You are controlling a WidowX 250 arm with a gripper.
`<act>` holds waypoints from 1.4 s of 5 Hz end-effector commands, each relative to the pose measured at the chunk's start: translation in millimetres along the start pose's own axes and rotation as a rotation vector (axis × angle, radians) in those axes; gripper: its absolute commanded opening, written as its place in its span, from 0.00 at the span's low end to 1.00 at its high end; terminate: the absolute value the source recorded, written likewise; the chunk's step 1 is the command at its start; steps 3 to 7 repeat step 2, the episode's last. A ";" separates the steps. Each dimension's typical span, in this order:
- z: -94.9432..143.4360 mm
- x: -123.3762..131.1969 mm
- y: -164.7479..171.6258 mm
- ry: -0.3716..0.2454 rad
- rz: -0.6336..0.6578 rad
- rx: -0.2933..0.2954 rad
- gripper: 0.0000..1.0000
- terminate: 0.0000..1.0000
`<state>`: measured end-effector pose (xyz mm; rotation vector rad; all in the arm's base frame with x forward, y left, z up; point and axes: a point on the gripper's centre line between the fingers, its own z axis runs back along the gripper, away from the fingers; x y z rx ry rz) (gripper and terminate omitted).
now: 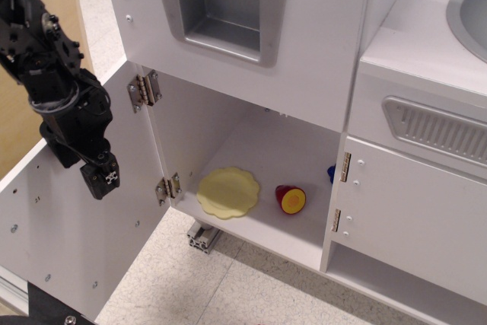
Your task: Open low fridge
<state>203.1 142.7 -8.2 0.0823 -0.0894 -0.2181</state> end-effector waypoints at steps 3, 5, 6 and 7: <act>12.8 6.4 15.4 -0.024 0.006 0.032 1.00 1.00; 12.8 6.4 15.4 -0.024 0.006 0.032 1.00 1.00; 12.8 6.4 15.4 -0.024 0.006 0.032 1.00 1.00; 12.8 6.4 15.4 -0.024 0.006 0.032 1.00 1.00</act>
